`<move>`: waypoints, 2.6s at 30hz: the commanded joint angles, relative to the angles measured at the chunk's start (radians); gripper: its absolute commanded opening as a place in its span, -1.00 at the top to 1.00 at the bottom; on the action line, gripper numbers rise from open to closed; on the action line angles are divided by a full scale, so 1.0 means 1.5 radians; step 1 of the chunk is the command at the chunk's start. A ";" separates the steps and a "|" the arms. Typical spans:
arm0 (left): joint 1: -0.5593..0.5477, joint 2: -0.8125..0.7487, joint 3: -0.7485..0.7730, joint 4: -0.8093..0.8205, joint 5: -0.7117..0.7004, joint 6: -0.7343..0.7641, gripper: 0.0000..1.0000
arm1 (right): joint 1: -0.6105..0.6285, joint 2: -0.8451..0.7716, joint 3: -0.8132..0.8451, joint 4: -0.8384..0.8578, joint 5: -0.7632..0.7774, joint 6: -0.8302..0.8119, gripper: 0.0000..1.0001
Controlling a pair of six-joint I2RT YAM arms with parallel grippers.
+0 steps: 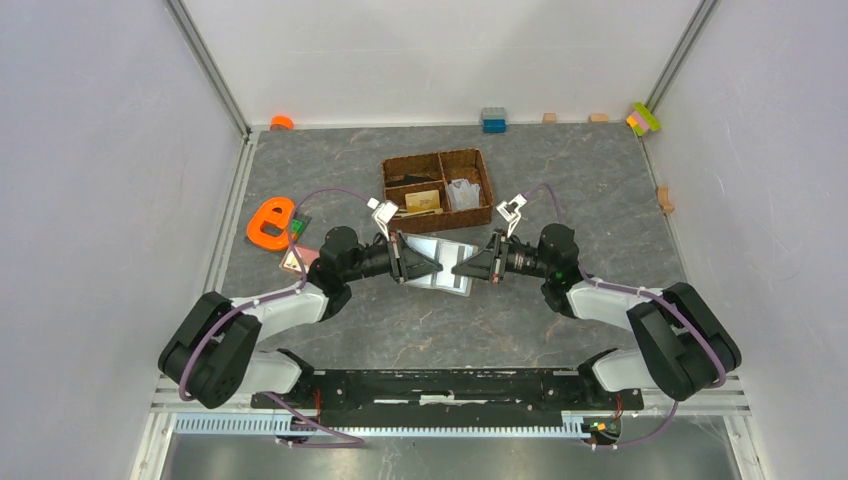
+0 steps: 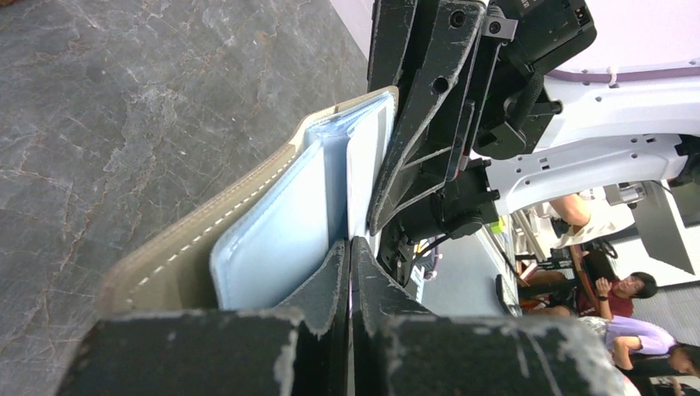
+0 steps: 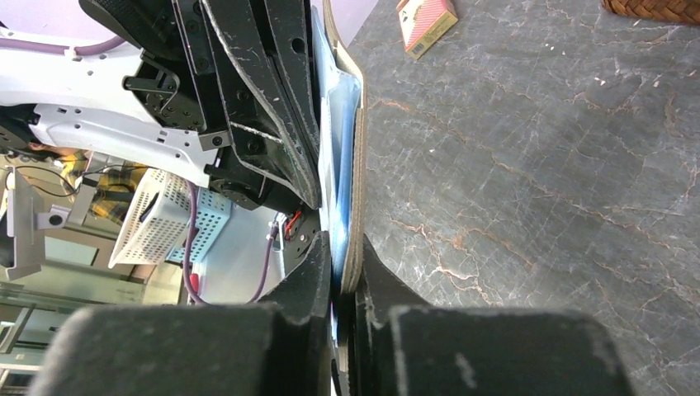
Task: Take the credit cards out of the card holder
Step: Remove the credit card from the card holder.
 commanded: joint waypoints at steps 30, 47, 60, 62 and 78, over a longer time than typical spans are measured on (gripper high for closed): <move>0.000 0.087 0.016 0.166 0.086 -0.112 0.37 | 0.002 0.028 -0.027 0.187 -0.038 0.100 1.00; 0.047 0.094 -0.017 0.261 0.080 -0.185 0.96 | -0.019 0.002 -0.038 0.156 -0.025 0.074 0.55; 0.066 0.073 -0.032 0.251 0.067 -0.181 0.95 | -0.044 -0.009 -0.049 0.157 -0.022 0.083 1.00; 0.066 0.073 -0.032 0.251 0.067 -0.180 0.95 | -0.044 -0.008 -0.049 0.158 -0.023 0.084 1.00; 0.035 0.087 -0.008 0.232 0.084 -0.165 0.96 | -0.022 0.025 -0.050 0.243 -0.037 0.130 0.28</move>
